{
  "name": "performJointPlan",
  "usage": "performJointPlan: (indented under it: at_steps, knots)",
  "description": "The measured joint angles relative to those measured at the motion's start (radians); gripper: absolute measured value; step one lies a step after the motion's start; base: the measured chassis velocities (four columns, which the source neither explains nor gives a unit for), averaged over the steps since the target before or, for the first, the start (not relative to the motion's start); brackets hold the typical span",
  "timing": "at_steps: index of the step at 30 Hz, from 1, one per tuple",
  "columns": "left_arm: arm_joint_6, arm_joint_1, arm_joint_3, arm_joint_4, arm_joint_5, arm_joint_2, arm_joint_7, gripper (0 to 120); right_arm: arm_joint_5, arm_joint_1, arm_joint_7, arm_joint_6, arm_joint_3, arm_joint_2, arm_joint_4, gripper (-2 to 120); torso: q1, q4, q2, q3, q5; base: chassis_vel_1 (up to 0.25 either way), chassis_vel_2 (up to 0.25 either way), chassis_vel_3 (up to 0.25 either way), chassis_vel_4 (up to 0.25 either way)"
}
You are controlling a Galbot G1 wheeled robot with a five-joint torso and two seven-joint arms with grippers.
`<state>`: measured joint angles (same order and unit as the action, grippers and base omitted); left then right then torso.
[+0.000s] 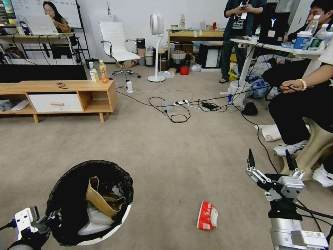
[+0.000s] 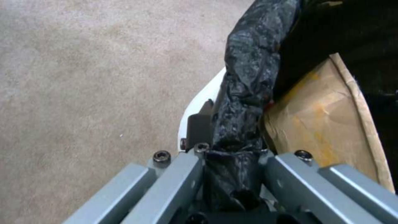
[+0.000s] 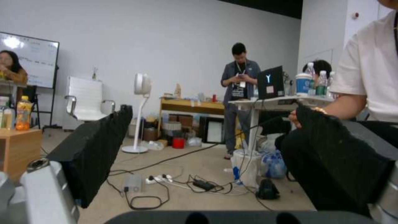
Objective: Pick up the trash bin and place the garbage on the floor into it.
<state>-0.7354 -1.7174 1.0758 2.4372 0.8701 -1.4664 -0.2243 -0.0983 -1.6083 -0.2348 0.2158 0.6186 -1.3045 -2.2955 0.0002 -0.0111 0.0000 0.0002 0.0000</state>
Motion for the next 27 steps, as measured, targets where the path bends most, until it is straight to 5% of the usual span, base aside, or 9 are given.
performJointPlan:
  at_steps: [16,22,27]
  knots:
    - [0.000,0.014,0.000,-0.025,0.002,0.009,0.003,1,-0.047,0.020,-0.022,-0.054,-0.015,0.033,0.017,100,0.000,0.0000,0.000,0.000,0.0001,-0.007,0.001,0.003,-0.004]
    - [0.000,0.017,0.001,-0.037,0.001,0.014,0.003,1,-0.231,0.030,-0.148,-0.269,-0.048,0.153,-0.008,100,0.000,-0.0001,0.000,0.000,0.0001,0.000,0.000,0.000,0.000]
    - [0.000,0.019,0.001,-0.053,-0.008,0.016,0.005,1,-0.603,0.079,-0.337,-0.591,-0.108,0.317,-0.031,100,0.000,0.0000,0.000,0.000,0.0001,0.000,0.000,0.000,0.000]
